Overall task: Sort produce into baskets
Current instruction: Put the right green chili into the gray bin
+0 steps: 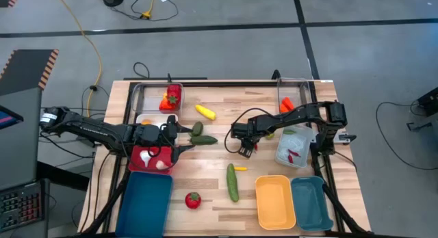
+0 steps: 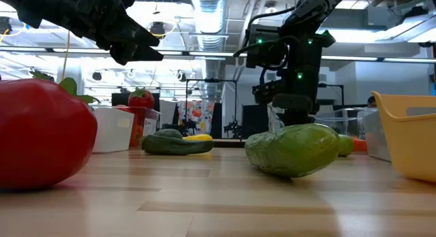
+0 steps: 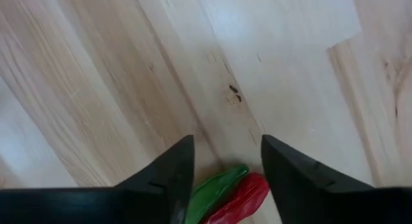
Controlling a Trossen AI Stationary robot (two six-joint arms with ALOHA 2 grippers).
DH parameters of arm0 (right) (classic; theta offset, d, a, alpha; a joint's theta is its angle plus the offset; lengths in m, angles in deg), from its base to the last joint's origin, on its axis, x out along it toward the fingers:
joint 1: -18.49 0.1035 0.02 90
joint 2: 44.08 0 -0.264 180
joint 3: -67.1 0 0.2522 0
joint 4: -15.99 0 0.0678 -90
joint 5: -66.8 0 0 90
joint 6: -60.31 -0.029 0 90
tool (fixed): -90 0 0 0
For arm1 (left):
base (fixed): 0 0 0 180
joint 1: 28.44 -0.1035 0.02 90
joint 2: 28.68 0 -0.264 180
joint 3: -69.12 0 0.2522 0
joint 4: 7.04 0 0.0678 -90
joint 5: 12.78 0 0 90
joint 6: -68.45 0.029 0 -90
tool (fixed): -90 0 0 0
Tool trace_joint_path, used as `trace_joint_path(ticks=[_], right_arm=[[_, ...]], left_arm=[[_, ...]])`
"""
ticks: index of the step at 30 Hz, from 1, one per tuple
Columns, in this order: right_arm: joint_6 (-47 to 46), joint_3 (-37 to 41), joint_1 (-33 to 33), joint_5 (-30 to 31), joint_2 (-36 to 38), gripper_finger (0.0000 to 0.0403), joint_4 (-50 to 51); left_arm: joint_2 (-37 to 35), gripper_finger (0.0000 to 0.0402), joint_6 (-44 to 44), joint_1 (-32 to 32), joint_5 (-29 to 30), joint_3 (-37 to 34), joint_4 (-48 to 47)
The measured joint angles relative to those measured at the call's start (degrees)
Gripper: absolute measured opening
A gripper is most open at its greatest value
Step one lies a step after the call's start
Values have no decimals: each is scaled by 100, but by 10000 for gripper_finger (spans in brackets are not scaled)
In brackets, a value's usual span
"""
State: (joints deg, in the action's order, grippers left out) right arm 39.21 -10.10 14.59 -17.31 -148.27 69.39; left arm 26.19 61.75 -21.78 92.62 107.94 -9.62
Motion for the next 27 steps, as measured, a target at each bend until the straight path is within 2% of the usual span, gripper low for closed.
trace_joint_path(ticks=[6, 16, 27], right_arm=[[-22, -176, -35, -170, 0, 245, 491], [-1261, -542, -4, -166, -9, 244, 1455], [-2268, -542, 531, -306, -13, 244, 1510]], left_arm=[[0, 297, -2, 1, 0, 0, -6], [0, 297, -13, 0, 0, 0, -22], [0, 297, -17, 0, -2, 0, -22]])
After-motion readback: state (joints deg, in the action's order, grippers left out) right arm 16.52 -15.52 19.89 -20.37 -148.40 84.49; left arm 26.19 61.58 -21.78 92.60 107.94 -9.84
